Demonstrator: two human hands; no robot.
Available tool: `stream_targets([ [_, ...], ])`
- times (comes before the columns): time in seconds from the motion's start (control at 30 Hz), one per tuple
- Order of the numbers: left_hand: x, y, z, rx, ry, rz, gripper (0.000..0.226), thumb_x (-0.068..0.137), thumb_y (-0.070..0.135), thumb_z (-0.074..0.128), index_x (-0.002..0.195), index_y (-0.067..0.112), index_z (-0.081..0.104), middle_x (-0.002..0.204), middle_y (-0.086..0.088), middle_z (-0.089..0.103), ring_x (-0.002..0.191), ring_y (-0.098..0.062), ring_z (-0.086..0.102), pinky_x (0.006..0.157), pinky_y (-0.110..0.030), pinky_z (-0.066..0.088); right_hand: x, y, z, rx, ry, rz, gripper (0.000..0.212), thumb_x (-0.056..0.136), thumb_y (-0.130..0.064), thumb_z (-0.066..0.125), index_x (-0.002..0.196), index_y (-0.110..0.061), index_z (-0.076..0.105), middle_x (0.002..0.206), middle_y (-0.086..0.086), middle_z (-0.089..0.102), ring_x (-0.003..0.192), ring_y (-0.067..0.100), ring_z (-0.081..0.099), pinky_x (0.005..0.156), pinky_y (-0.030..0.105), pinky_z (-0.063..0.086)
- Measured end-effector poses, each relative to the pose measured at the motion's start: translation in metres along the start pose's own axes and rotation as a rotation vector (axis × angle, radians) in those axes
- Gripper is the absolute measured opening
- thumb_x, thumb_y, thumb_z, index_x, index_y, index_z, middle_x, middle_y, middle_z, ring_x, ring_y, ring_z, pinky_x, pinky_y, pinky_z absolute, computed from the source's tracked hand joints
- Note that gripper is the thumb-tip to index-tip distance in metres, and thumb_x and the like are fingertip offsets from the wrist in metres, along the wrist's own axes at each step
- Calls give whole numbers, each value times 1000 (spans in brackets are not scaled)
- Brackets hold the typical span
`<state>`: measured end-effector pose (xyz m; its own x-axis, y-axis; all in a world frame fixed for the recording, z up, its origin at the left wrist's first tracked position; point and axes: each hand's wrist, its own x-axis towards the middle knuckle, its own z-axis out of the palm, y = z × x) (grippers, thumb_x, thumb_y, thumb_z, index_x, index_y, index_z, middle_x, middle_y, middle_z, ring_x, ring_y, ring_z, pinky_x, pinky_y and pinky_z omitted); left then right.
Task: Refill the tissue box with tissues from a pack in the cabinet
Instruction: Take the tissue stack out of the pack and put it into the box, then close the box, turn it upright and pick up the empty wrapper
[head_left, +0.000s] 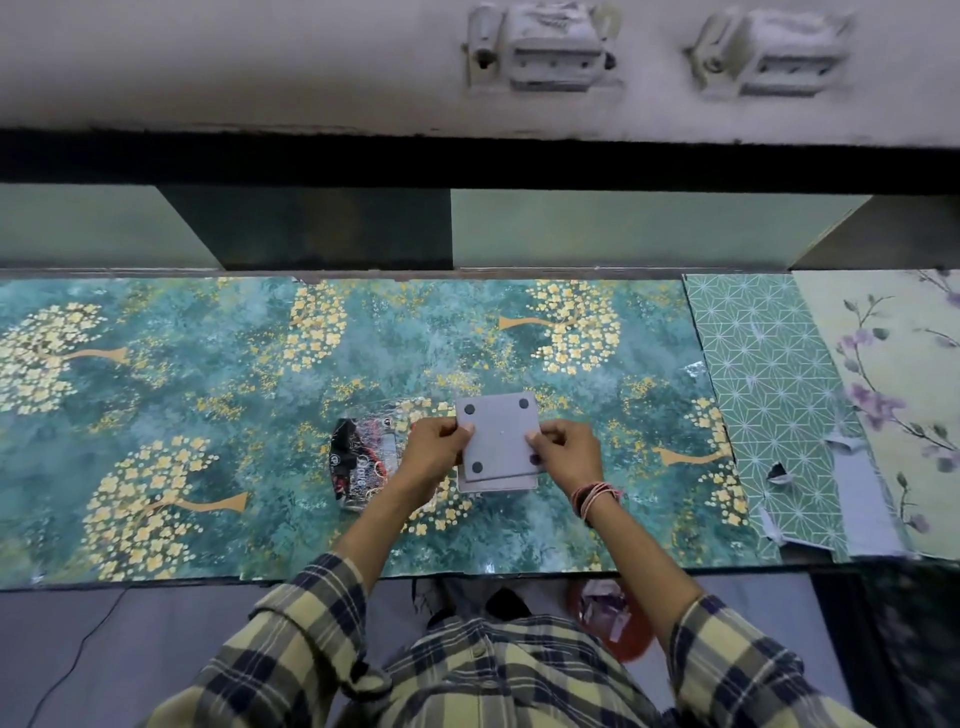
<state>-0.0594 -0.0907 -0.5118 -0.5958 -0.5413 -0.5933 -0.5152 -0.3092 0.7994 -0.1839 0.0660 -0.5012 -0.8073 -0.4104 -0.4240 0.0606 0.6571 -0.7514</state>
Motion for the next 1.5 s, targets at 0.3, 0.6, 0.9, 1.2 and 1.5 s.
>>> stream_targets([
  [0.3, -6, -21, 6, 352, 252, 82, 31, 89, 22, 79, 72, -4, 76, 73, -18, 76, 61, -23, 65, 65, -43, 60, -9, 15, 16, -30, 60, 70, 22, 83, -12, 79, 83, 9, 76, 84, 25, 76, 57, 9, 66, 56, 14, 56],
  [0.6, 4, -20, 7, 359, 221, 76, 28, 90, 20, 77, 69, 1, 76, 63, -11, 67, 53, -18, 52, 51, -24, 39, -3, 16, 16, -29, 58, 93, 27, 85, -12, 78, 84, 14, 73, 86, 29, 75, 61, 19, 69, 40, 0, 38],
  [0.9, 7, -24, 7, 405, 252, 118, 19, 90, 18, 78, 77, 4, 79, 74, -16, 74, 64, -21, 61, 59, -29, 49, 0, 13, 15, -79, 69, 89, 26, 85, -13, 78, 84, 12, 74, 83, 22, 76, 60, 16, 65, 51, 4, 45],
  [1.2, 25, -40, 4, 459, 226, 61, 30, 91, 22, 74, 69, 2, 71, 75, -25, 74, 60, -21, 58, 69, -47, 60, 10, 6, 20, -229, -2, 190, 28, 86, -25, 75, 103, -4, 67, 109, 16, 68, 87, 27, 58, 74, 29, 43],
  [1.5, 18, -14, -1, 232, -32, -150, 48, 99, -1, 55, 146, 6, 54, 118, -21, 71, 94, -37, 74, 63, -41, 65, 8, -2, 13, 8, -195, 280, 45, 97, -13, 58, 142, -16, 54, 106, 12, 71, 66, 16, 69, 48, 31, 60],
])
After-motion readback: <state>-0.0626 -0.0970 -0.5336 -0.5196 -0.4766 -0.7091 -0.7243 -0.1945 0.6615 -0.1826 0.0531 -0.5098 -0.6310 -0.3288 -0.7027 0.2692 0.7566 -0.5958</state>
